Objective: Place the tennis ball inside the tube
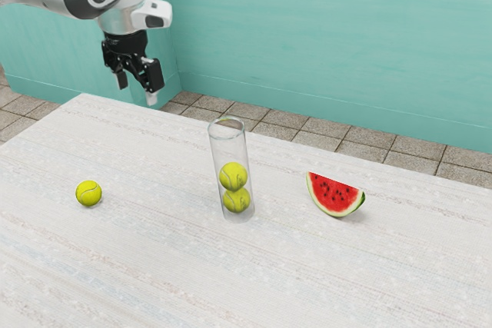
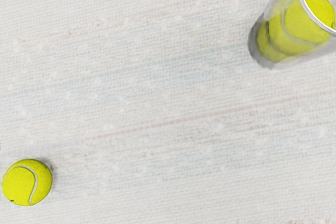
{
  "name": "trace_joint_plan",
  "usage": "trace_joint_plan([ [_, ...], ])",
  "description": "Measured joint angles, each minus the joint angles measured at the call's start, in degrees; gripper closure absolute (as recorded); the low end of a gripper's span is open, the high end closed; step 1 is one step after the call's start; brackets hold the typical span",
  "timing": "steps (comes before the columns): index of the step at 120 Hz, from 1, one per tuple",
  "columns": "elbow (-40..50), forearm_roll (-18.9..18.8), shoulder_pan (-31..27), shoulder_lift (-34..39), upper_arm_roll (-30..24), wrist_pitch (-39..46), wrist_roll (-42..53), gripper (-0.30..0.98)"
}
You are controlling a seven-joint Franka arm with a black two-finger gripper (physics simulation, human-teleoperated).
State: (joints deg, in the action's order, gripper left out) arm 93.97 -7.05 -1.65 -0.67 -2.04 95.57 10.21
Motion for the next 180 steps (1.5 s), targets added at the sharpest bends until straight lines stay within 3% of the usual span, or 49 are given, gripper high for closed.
trace_joint_plan([
  [23, 5.50, -1.13, -1.34, -2.74, 0.17, 0.95, 5.32, 0.00],
  [43, 7.10, -1.39, -12.21, -6.76, 0.29, 1.29, 8.77, 0.00],
  [77, 8.72, -1.47, -20.67, -17.77, 0.21, 3.53, 12.83, 0.00],
  [106, 8.15, -0.76, -23.30, -24.07, 0.13, 11.38, 14.97, 0.00],
  [148, 3.92, 3.51, -26.02, -29.72, 0.11, 15.78, 16.84, 0.01],
  [180, 3.87, 5.34, -26.17, -30.53, 0.11, 16.65, 17.71, 0.24],
])
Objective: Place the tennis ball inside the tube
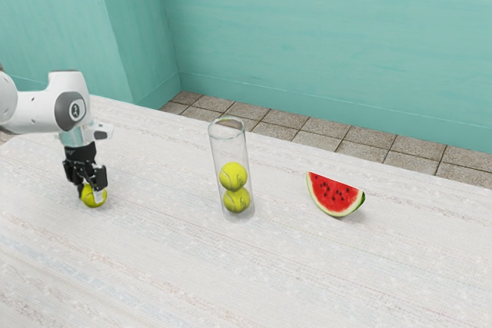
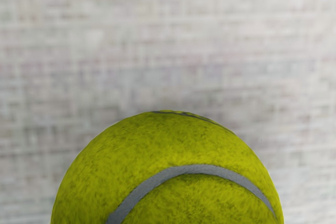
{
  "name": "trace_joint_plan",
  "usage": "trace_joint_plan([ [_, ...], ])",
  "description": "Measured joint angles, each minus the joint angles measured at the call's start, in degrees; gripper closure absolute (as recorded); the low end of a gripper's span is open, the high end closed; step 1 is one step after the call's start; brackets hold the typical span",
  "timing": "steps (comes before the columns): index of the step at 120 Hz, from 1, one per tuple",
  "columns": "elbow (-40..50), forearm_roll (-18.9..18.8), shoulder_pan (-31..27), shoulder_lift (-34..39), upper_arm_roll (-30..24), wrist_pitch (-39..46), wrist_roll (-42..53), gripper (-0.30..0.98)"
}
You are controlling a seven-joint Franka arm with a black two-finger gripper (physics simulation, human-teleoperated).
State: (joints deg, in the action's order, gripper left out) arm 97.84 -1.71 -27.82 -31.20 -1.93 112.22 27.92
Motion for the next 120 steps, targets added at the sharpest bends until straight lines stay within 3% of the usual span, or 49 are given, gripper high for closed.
trace_joint_plan([
  [28, 0.68, 1.15, -0.08, 1.40, -0.58, 1.48, 0.44, 0.32],
  [48, 4.63, 1.52, -0.05, 12.76, -6.96, 1.80, 0.50, 0.34],
  [73, 5.05, 5.63, -0.10, 22.28, -14.96, 1.14, 0.55, 0.34],
  [97, 4.30, 11.18, -0.16, 25.95, -22.24, 0.61, 0.42, 0.34],
  [120, -0.17, 12.38, 1.27, 25.94, -27.94, 0.40, -1.46, 0.35],
])
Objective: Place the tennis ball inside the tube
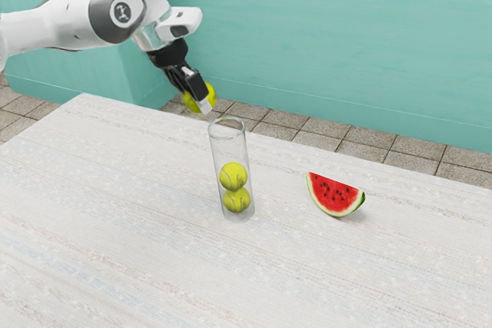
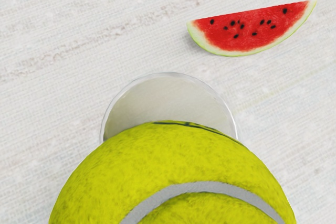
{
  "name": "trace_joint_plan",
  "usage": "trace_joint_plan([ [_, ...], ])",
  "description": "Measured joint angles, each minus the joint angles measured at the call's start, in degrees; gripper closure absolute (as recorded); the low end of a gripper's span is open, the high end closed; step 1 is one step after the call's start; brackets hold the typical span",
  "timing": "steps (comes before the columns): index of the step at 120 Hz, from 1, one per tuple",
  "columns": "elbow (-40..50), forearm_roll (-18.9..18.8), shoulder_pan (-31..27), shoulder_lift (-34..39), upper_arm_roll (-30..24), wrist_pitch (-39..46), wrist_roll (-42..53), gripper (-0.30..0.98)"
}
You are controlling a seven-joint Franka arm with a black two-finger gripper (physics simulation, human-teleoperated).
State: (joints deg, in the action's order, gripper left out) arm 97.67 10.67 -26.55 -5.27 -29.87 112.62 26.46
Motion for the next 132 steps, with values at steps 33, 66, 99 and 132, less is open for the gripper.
trace_joint_plan([
  [33, -1.24, -0.39, 0.14, -2.14, -2.92, -0.09, -4.10, 0.35],
  [66, -4.19, -4.01, 1.79, -6.17, -2.71, -0.09, -7.25, 0.30],
  [99, -6.85, -7.79, 2.65, -8.28, -2.99, -0.33, -9.08, 0.09],
  [132, -6.88, -13.99, 2.02, -1.50, -2.17, -8.24, -9.48, 0.03],
])
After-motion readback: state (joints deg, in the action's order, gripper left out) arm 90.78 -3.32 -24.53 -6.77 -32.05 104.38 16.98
